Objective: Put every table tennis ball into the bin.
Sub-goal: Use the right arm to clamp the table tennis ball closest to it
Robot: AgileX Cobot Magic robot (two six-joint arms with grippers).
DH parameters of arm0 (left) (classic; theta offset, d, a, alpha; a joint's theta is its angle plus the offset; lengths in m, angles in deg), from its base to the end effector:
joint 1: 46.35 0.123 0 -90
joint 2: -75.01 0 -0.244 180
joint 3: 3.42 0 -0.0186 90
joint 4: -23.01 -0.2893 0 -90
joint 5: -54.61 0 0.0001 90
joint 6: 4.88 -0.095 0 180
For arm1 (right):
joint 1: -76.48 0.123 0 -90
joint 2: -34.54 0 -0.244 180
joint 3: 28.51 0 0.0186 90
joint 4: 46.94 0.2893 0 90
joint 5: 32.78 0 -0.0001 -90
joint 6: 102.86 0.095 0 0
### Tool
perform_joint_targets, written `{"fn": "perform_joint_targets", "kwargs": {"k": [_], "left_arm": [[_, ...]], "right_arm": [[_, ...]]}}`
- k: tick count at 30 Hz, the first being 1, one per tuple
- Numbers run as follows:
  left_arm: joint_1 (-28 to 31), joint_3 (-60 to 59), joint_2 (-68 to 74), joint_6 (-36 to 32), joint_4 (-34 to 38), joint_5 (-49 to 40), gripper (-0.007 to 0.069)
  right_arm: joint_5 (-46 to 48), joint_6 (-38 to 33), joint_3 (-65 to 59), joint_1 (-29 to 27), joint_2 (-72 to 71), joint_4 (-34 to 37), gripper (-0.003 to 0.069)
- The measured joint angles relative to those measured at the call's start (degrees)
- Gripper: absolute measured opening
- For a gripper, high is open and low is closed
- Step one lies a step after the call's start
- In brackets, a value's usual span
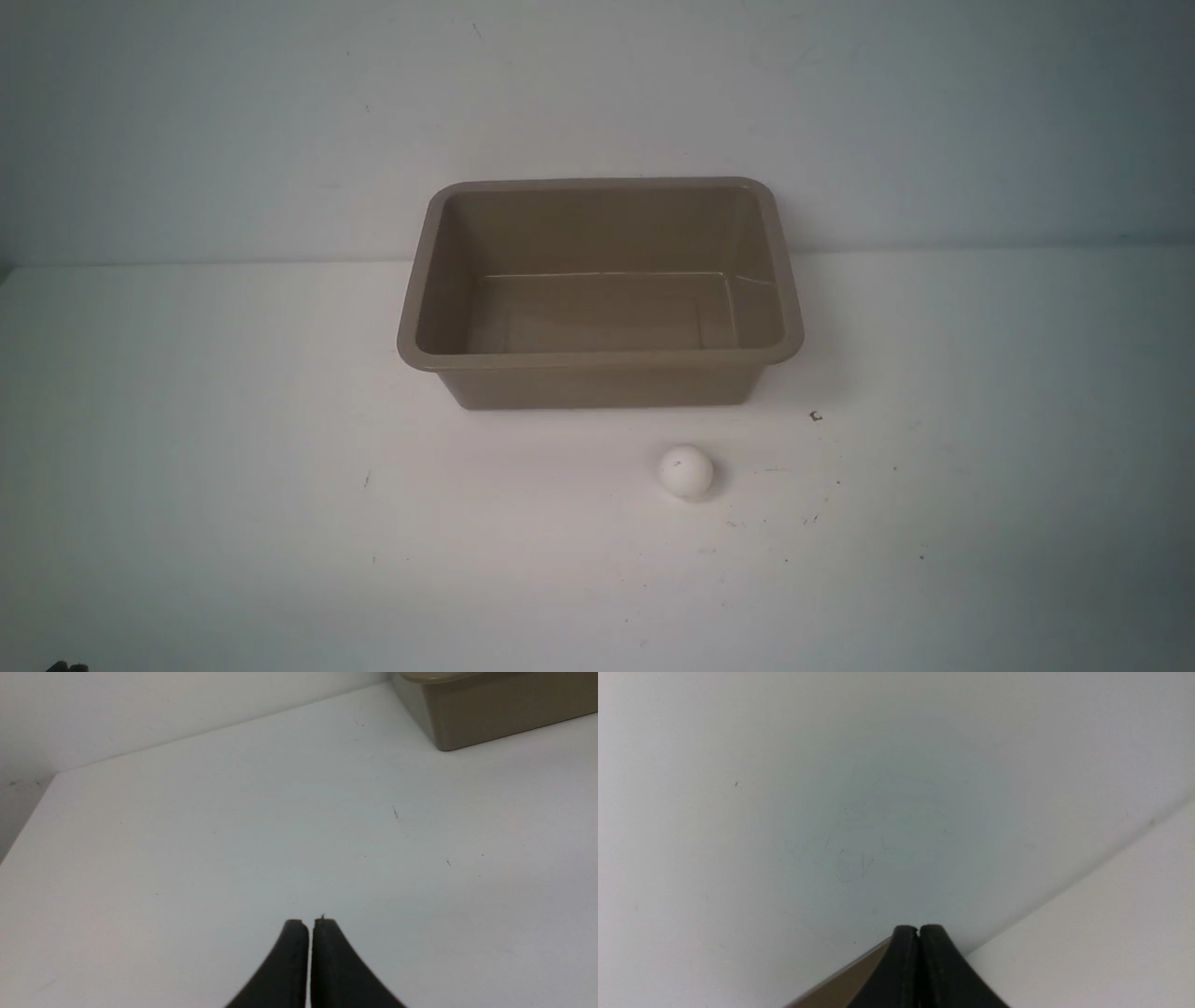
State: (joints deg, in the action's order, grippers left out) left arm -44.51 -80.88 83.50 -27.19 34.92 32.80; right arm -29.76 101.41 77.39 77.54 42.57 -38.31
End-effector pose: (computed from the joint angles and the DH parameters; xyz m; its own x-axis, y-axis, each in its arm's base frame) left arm 0.1365 -0.0029 0.1697 -0.2841 0.1852 -0.9408 0.0983 0.9816 0.1635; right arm 0.1370 0.0033 0.2231 0.0572 0.5441 -0.8370 -0.0684 0.8386 0.5405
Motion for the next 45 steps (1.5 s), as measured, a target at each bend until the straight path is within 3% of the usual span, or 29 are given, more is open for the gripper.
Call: {"fn": "perform_joint_targets", "kwargs": {"k": [1,5,13,17,23,32,38,45], "left_arm": [[0.0,0.0,0.0,0.0,0.0,0.0,-0.0004],[0.0,0.0,0.0,0.0,0.0,0.0,-0.0004],[0.0,0.0,0.0,0.0,0.0,0.0,-0.0004],[0.0,0.0,0.0,0.0,0.0,0.0,-0.0004],[0.0,0.0,0.0,0.0,0.0,0.0,-0.0004],[0.0,0.0,0.0,0.0,0.0,0.0,-0.0004],[0.0,0.0,0.0,0.0,0.0,0.0,-0.0004],[0.0,0.0,0.0,0.0,0.0,0.0,-0.0004]], "right_arm": [[2.3,-1.4,5.4,2.0,0.5,-5.0,-0.0017],[11.2,-3.9,18.5,6.5,9.7,-13.2,-0.0017],[22.3,-18.1,31.4,16.2,42.3,-11.3,-0.0017],[23.3,-23.0,39.7,26.4,63.4,-11.5,-0.0017],[26.2,-19.8,53.2,35.4,86.2,-19.5,-0.0014],[32.2,-17.0,64.5,36.8,104.6,-22.5,0.0004],[36.7,-19.4,73.6,36.8,106.8,-17.6,0.0101],[39.4,-23.3,78.3,36.8,106.8,-9.4,0.0318]]}}
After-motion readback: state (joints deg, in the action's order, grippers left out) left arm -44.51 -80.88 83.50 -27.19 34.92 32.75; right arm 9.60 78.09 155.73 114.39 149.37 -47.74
